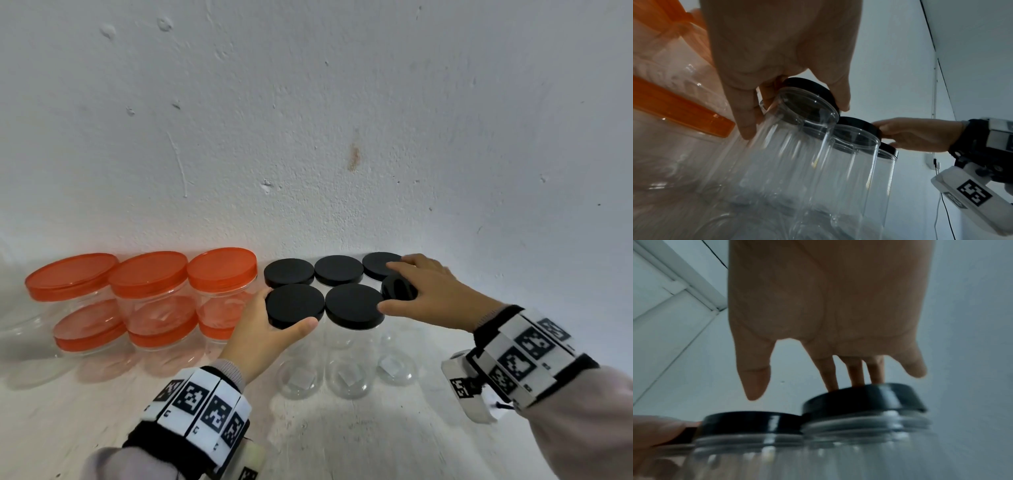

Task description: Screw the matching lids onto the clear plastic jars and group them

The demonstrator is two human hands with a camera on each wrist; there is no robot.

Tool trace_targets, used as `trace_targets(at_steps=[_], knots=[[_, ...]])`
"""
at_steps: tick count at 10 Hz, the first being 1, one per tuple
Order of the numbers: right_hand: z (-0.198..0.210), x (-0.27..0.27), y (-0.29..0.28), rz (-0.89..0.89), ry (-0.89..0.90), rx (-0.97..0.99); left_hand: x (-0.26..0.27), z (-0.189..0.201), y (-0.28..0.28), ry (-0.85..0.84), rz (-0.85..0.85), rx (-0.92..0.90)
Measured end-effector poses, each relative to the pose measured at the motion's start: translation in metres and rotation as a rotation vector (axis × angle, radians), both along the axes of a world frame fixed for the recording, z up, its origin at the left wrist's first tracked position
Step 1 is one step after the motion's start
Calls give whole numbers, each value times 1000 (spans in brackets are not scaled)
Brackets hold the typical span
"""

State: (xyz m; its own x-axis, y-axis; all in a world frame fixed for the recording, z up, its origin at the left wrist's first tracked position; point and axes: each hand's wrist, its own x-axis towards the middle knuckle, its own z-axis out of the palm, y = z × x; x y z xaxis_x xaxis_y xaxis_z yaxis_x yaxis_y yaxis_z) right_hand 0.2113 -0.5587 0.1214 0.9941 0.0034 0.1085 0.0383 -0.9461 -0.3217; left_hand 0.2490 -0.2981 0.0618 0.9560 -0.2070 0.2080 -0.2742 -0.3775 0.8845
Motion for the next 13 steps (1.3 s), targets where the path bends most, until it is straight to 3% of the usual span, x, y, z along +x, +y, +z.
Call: trace_targets(at_steps=[2, 9, 11, 13], knots=[[-5, 10, 41, 122, 48, -198, -2, 1, -1, -2, 0, -5], [0, 10, 41, 121, 115, -114, -2, 3, 3, 62, -52, 70], [4, -12, 49, 120, -25, -24, -17, 10, 17, 65, -43, 98], [-5, -71, 53, 200, -359, 215, -59, 10, 71, 82, -104, 176]])
